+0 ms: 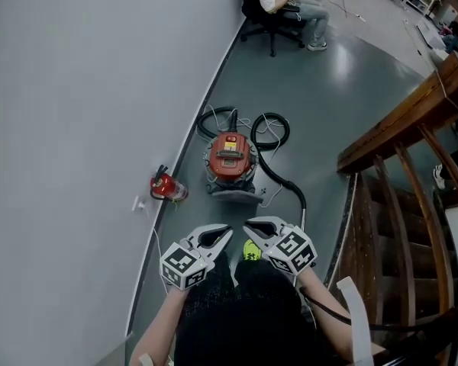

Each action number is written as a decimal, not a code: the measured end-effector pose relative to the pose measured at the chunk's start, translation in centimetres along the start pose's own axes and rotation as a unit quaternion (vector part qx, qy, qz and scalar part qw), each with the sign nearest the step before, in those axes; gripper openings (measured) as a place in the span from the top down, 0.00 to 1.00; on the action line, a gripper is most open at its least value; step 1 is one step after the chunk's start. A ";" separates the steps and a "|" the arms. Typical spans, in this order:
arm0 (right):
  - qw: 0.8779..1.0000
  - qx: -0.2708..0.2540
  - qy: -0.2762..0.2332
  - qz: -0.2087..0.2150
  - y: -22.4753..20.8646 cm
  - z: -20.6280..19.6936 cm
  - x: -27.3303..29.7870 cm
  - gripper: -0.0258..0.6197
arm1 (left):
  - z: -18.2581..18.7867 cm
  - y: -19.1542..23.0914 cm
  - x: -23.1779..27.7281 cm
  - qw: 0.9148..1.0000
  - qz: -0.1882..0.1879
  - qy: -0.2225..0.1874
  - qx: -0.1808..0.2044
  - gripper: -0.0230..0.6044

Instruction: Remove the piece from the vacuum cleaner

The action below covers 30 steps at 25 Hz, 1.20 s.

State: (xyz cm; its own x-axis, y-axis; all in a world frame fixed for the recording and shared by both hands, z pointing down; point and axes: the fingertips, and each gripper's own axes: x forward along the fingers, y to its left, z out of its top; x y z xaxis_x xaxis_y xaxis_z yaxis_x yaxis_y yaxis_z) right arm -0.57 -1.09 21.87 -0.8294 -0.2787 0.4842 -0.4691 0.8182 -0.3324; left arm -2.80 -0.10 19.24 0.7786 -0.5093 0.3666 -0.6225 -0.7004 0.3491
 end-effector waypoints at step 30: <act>0.998 -0.012 0.057 -0.021 -4.0 -5.5 6.0 0.93 | -6.4 5.8 3.8 0.997 -0.055 0.057 0.011 0.95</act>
State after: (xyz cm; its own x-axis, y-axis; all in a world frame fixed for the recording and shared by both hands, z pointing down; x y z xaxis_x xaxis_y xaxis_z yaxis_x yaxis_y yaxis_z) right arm -2.01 -3.31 30.54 -0.7686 -0.2561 0.5862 -0.4946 0.8190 -0.2908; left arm -4.01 -2.89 28.18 0.8278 -0.3690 0.4227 -0.5303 -0.7607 0.3744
